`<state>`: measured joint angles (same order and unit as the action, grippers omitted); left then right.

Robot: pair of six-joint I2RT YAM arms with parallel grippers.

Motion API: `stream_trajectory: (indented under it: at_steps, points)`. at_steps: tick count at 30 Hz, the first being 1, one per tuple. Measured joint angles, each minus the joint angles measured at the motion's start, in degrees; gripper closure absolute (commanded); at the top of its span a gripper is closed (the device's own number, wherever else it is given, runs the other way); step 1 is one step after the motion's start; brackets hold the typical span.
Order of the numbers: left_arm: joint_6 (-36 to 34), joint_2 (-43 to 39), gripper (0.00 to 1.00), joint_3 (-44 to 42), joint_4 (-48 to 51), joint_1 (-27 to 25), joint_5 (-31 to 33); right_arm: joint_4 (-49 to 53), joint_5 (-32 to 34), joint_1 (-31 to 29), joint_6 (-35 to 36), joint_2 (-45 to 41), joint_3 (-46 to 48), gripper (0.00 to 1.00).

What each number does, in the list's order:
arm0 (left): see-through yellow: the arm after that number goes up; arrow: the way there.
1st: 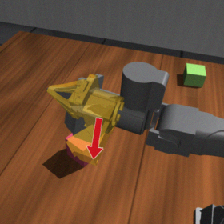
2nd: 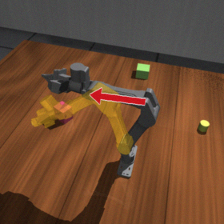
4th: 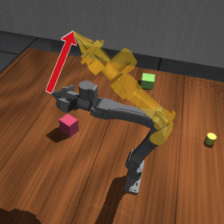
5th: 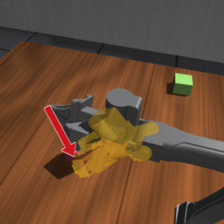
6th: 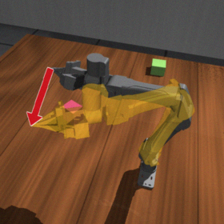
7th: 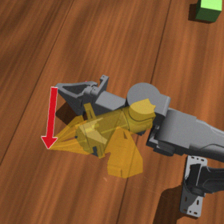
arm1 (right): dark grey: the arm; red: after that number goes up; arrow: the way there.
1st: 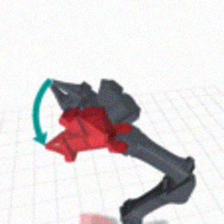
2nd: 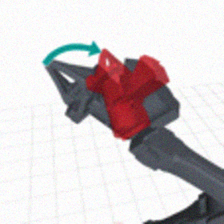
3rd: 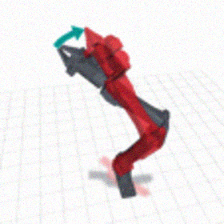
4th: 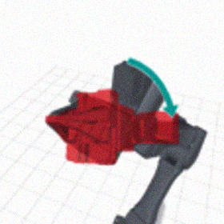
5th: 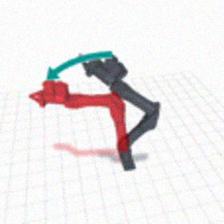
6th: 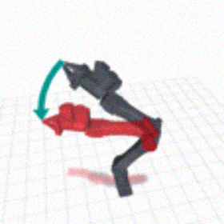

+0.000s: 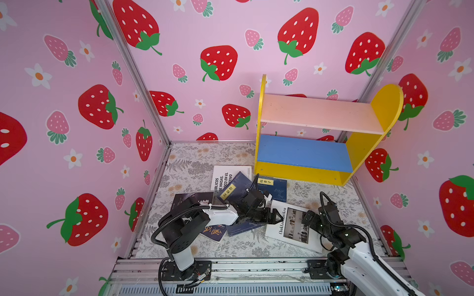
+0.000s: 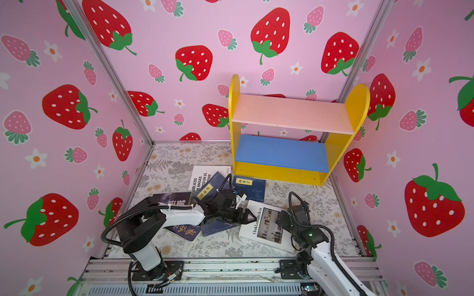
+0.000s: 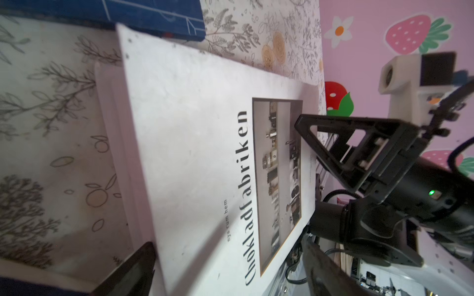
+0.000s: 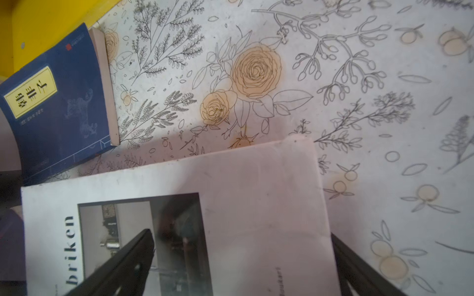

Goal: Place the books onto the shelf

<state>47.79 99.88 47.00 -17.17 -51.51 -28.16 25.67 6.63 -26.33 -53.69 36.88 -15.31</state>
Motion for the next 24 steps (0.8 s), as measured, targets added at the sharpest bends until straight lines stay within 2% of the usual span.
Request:
stream_trajectory:
  at_steps: [9, 17, 21, 24]
  points:
    - [1.97, -0.48, 0.12, 4.61, 4.83, 1.77, 3.17, -9.16, -1.27, 0.90, 3.48, 9.03, -1.49, 0.00]
    - [1.95, -7.21, 0.10, 10.16, 9.68, 6.84, 5.05, -21.03, -5.35, 1.44, 2.27, 15.08, -3.98, 0.00]
    - [1.42, -10.19, 0.10, 11.34, 9.75, 10.75, 5.14, -29.22, -8.31, 0.81, 0.98, 23.65, -8.04, 0.00]
    - [0.50, -11.56, 0.10, 11.32, 11.32, 13.29, 5.75, -34.03, -8.39, -1.84, 0.50, 30.16, -10.43, 0.00]
